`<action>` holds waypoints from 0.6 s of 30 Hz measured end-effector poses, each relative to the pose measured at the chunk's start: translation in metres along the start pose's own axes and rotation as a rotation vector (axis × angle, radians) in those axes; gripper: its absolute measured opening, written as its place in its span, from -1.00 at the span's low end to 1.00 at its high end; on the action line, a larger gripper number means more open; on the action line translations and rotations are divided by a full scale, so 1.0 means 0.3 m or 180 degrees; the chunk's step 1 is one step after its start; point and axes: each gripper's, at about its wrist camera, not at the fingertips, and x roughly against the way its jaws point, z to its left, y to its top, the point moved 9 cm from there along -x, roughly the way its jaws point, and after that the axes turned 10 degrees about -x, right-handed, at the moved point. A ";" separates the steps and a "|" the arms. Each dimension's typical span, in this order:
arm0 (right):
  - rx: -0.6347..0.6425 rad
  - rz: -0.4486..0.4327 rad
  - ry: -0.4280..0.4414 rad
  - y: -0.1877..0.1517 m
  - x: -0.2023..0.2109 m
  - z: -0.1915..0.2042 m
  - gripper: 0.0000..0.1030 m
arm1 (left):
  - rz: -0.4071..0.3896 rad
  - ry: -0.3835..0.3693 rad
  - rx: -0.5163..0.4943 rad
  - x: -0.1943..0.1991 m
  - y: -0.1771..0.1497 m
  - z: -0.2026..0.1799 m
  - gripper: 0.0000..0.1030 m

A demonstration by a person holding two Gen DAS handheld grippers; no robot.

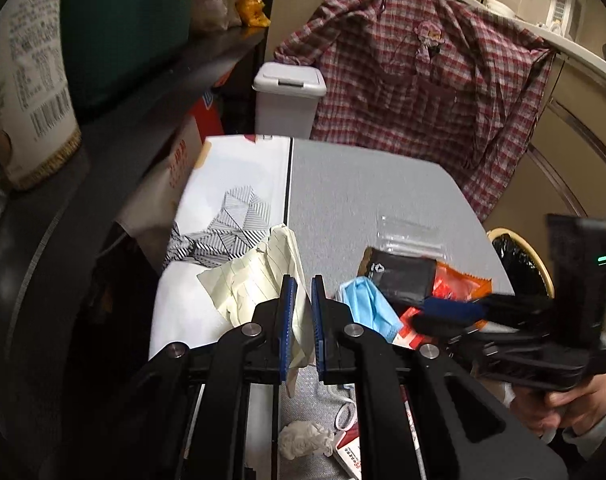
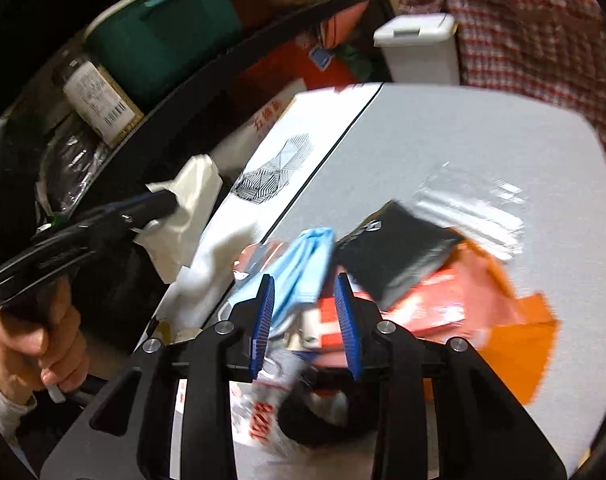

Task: Collect trash
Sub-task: 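Grasp the blue face mask with the right tool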

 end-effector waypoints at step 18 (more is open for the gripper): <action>0.0150 -0.0140 -0.0402 0.039 0.073 0.090 -0.91 | -0.0386 -0.0054 0.0162 0.143 0.082 0.034 -0.82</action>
